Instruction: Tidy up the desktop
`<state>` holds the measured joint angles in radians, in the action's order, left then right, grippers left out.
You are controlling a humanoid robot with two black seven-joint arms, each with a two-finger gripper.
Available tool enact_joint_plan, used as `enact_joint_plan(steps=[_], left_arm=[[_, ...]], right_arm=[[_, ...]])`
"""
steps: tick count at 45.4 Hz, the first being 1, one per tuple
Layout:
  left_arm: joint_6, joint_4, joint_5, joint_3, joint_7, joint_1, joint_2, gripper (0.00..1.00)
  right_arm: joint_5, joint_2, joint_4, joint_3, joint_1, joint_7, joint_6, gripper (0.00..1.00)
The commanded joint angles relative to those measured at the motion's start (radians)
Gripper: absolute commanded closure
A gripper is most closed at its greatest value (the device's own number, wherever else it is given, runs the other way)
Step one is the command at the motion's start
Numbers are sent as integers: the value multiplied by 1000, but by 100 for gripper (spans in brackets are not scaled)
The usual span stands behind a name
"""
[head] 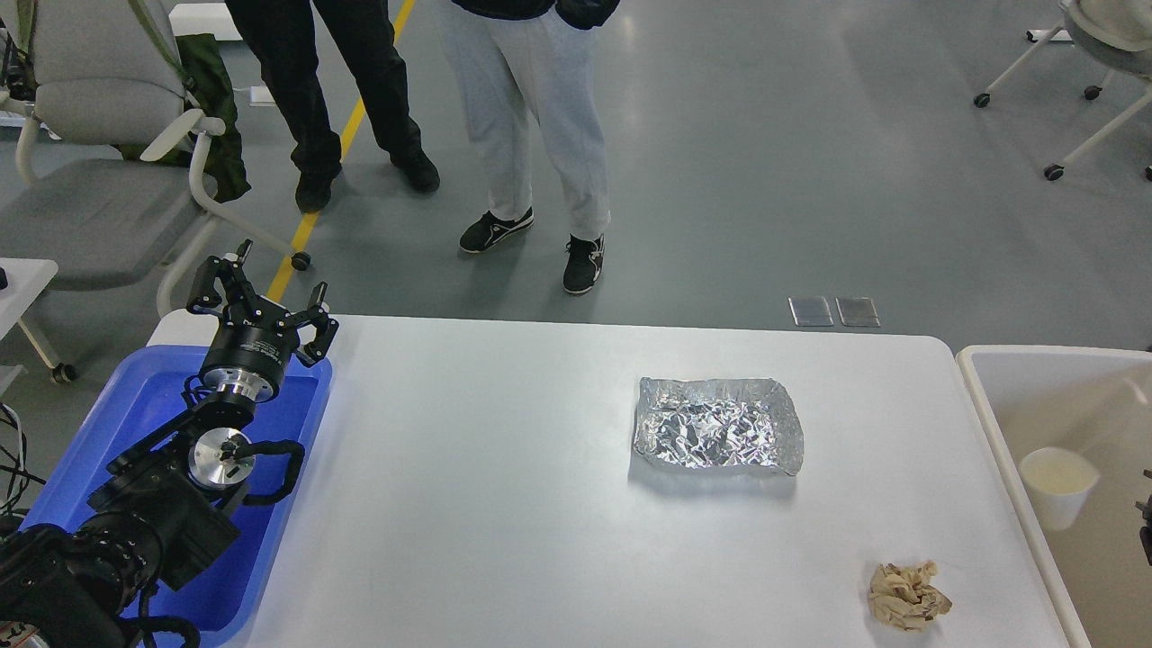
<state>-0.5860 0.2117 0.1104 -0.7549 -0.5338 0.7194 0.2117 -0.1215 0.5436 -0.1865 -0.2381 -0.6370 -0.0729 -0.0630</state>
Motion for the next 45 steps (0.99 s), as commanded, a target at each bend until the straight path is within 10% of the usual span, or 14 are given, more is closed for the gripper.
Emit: enact_joint_plan(steps=[1,14,27,45], left_arm=[[0,0,0,-1,0,0,0,0],[0,0,0,0,0,0,0,0],[-1,0,0,0,0,0,0,0],[-1,0,0,0,0,0,0,0]], right_arm=[[-9,-2,-8,-1,-1,4,2,0],[-17,12,-62,-65,-92,7,8,0],[-17,133,-493,-420,-164,7,15,0],[-15,-215,-504,-602,-309,12,9,0]])
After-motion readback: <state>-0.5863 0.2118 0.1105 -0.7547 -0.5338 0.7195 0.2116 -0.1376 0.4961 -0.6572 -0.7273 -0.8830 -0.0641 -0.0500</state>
